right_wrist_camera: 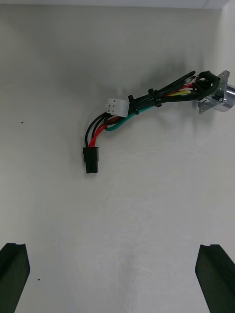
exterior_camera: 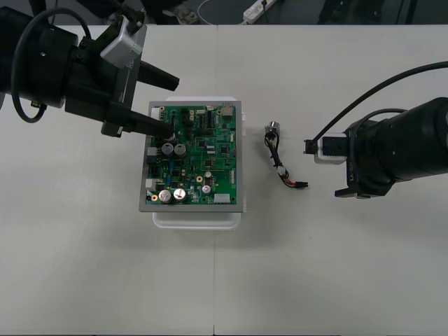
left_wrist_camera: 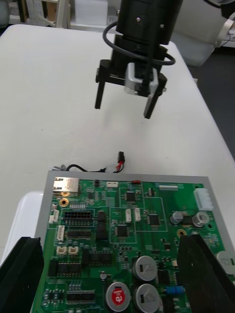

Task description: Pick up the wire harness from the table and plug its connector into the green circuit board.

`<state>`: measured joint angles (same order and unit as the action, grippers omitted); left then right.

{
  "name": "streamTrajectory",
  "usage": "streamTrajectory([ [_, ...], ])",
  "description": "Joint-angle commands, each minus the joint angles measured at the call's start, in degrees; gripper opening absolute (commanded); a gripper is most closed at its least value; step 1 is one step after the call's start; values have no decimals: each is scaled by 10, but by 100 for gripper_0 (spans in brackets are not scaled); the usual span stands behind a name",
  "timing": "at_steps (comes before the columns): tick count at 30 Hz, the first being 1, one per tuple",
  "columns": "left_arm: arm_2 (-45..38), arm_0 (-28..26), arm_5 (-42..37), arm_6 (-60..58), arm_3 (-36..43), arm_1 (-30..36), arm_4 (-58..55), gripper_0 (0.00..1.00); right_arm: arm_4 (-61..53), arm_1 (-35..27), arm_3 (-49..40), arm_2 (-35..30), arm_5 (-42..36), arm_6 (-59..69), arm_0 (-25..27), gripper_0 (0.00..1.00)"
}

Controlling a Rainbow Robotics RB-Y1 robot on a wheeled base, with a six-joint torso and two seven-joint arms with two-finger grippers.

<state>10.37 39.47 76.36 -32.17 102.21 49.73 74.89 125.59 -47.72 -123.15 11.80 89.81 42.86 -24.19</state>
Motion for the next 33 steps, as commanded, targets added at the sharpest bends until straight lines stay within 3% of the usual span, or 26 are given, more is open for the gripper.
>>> streamTrajectory([
  [1, 4, 27, -51, -42, 25, 8, 21, 80, 24, 3, -18, 36, 2, 35, -26, 99],
  [11, 4, 40, -62, -54, 27, -17, 30, 80, 70, 45, -10, 52, 2, 50, -26, 99],
  [33, 35, 57, -67, -54, 27, -40, 47, 80, 133, 66, 34, 105, 2, 72, -29, 99],
])
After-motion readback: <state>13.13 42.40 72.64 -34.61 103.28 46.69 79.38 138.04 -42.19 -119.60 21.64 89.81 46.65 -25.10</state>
